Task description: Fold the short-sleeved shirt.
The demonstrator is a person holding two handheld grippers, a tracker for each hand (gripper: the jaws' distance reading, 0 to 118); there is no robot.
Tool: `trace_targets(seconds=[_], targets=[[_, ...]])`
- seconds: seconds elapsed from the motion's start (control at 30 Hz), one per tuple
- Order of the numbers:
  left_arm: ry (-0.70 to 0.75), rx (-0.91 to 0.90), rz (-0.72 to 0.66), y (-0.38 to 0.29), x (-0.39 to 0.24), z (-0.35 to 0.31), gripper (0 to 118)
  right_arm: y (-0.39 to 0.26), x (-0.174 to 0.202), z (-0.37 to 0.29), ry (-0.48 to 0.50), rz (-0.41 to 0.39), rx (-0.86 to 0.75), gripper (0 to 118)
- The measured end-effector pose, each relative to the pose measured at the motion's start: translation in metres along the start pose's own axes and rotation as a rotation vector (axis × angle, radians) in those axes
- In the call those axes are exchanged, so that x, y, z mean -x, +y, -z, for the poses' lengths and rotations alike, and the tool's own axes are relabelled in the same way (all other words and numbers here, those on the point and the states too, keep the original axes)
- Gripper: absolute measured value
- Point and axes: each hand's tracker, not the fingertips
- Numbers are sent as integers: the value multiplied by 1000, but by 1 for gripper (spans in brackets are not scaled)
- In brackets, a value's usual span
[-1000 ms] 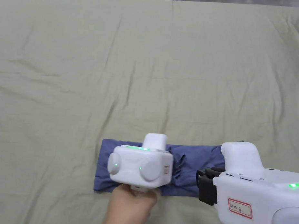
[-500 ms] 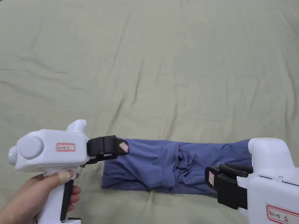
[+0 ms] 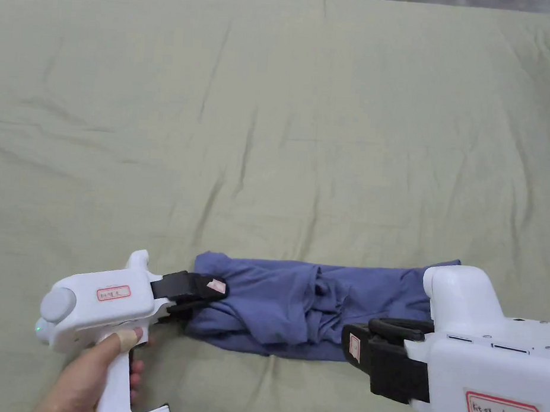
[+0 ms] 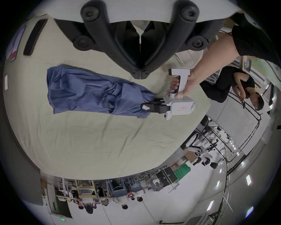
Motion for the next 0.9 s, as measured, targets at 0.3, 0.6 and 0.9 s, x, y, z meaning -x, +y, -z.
trace_targets(seconds=[0.3,0.6,0.9], targets=[[285,-133,263,19,-39,-96,16,-1,-2,-3,-46,-7,-6,2],[428,-199,278,-12,-109,-49,16,-3,-3,-9,-119,0,-37,2],[279,59,441,-99,-205,137,16,-6,-43,-47,-197,70,-115,2]])
